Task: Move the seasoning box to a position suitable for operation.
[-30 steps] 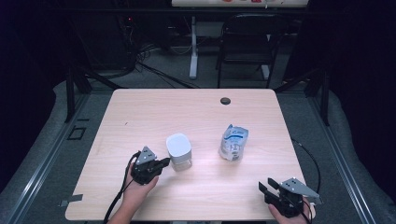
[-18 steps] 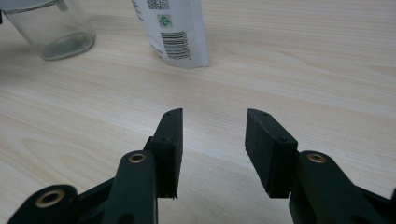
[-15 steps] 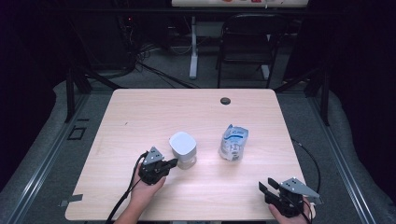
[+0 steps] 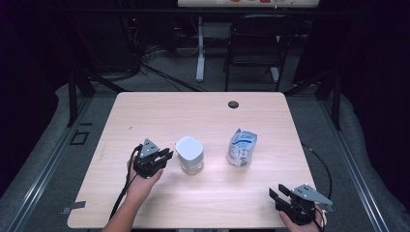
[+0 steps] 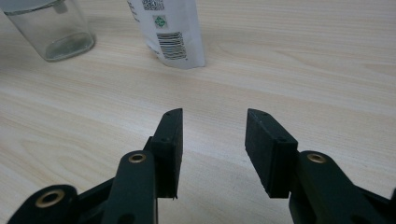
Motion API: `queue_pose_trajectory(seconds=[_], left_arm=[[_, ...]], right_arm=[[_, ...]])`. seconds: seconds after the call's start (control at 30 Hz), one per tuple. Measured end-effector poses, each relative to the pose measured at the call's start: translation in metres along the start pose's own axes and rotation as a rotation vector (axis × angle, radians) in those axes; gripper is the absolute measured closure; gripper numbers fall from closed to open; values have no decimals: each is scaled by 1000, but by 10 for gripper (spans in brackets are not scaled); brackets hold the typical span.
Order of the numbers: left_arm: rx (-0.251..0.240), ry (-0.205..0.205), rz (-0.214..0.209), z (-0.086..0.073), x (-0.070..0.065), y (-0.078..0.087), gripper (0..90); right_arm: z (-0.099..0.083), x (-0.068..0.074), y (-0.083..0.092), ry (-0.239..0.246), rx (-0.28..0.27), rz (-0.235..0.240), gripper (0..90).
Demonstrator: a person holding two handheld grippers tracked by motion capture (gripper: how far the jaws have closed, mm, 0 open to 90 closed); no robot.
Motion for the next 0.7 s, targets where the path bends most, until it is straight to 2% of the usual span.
queue_pose_trajectory(seconds=[0.1, 0.17, 0.23, 0.37, 0.47, 0.63, 0.7], left_arm=[[0, -10, 45, 3, 10, -9, 668], [7, -4, 51, 3, 13, -15, 651], [27, -12, 47, 2, 14, -21, 634], [22, -5, 36, 3, 12, -30, 612], [33, -15, 45, 1, 11, -37, 607], [32, 15, 21, 2, 10, -49, 633], [35, 15, 9, 3, 8, -54, 646]], right_arm=[[0, 0, 1, 0, 0, -2, 571], [-1, -1, 1, -1, 3, -2, 571], [-1, -1, 1, -5, -4, 1, 571], [-2, -2, 3, -9, -2, -1, 571], [-2, -3, 3, -9, 1, -1, 570], [-3, -4, 6, -12, -6, 3, 569], [-4, -5, 7, -19, -7, 1, 569]])
Point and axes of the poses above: each handheld gripper's, and its own axes: y roughly backward along the jaws, z roughly out of its top, x roughly to its left, the point moved 8 cm from there along -y, roughly forward along the jaws
